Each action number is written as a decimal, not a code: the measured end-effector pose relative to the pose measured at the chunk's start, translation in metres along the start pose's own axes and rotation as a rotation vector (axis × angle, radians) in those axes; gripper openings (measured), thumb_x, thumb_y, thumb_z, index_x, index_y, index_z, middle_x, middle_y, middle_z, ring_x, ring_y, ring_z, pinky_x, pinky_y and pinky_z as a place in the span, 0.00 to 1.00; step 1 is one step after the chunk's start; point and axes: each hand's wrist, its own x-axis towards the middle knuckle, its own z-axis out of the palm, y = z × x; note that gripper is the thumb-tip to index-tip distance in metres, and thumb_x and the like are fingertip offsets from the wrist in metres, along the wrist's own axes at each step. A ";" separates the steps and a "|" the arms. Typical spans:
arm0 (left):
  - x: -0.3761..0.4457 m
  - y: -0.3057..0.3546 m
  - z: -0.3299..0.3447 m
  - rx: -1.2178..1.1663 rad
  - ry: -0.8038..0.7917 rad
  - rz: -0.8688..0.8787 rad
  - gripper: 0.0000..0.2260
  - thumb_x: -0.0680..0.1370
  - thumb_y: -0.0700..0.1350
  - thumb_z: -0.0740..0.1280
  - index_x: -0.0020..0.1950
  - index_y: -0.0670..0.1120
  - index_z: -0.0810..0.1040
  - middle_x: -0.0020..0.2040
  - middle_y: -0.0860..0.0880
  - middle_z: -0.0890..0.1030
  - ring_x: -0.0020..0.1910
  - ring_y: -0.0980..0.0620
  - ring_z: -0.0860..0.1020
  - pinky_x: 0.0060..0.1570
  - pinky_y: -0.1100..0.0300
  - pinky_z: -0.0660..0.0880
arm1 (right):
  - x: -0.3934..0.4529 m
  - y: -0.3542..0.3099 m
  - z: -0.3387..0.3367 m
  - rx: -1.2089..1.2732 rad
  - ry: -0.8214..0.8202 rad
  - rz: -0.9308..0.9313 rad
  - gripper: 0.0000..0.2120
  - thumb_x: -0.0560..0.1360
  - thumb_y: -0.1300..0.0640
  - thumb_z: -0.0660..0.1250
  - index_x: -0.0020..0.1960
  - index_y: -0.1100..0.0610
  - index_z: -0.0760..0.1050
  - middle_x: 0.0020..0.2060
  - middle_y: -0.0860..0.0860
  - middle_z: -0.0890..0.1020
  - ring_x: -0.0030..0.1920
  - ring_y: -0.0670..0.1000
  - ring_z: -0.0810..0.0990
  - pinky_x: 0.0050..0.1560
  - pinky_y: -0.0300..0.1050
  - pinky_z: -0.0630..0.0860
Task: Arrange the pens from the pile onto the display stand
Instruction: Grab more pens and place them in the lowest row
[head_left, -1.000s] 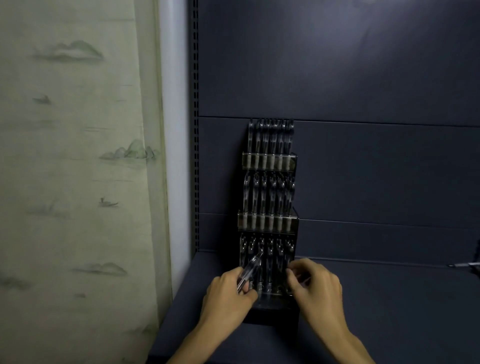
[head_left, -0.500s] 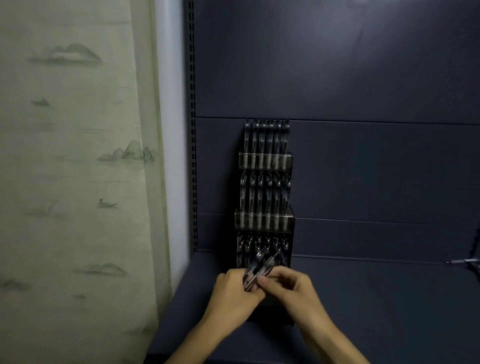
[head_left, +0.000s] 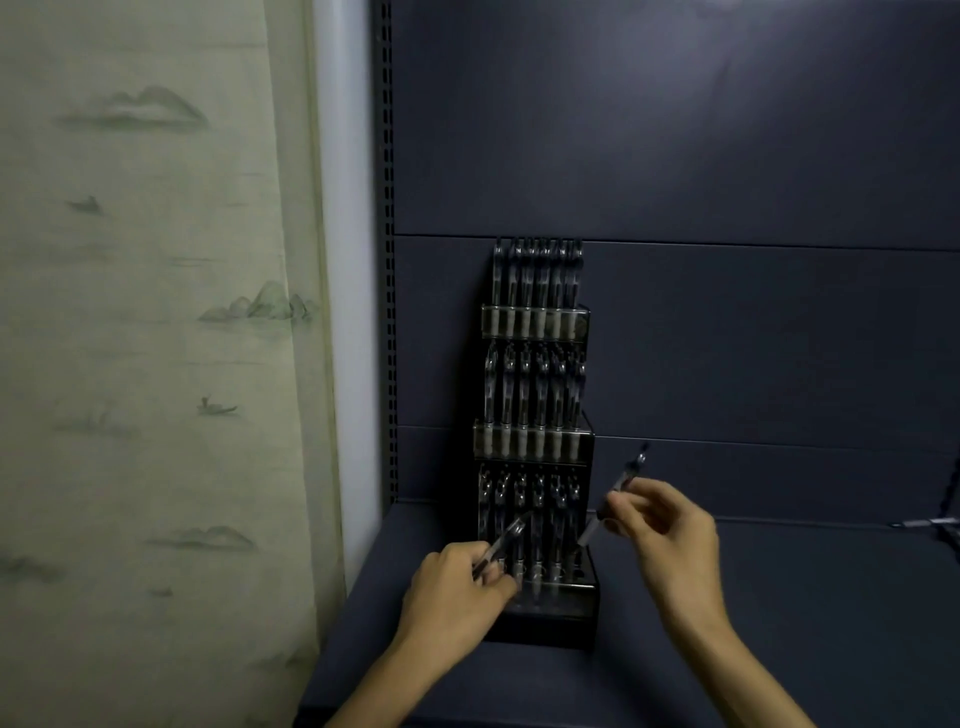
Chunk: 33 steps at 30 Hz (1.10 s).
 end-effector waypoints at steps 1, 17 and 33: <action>0.000 -0.001 -0.001 -0.001 0.003 -0.002 0.15 0.73 0.47 0.70 0.30 0.50 0.67 0.24 0.59 0.70 0.27 0.60 0.67 0.30 0.65 0.63 | 0.002 0.002 -0.002 -0.068 -0.003 -0.043 0.04 0.75 0.62 0.73 0.50 0.57 0.82 0.37 0.49 0.87 0.41 0.46 0.86 0.44 0.35 0.80; 0.004 -0.007 -0.007 -0.019 0.032 -0.007 0.15 0.73 0.45 0.69 0.30 0.50 0.67 0.25 0.60 0.71 0.27 0.61 0.69 0.30 0.65 0.64 | -0.005 0.038 0.008 -0.517 -0.172 -0.166 0.03 0.73 0.54 0.76 0.44 0.47 0.83 0.37 0.37 0.84 0.39 0.35 0.82 0.41 0.32 0.77; 0.007 -0.008 0.000 -0.025 0.018 -0.011 0.16 0.73 0.44 0.69 0.29 0.50 0.66 0.24 0.59 0.70 0.26 0.60 0.67 0.29 0.67 0.62 | -0.014 0.040 0.008 -0.566 -0.173 -0.079 0.06 0.73 0.57 0.76 0.48 0.48 0.82 0.41 0.41 0.85 0.41 0.37 0.82 0.41 0.29 0.75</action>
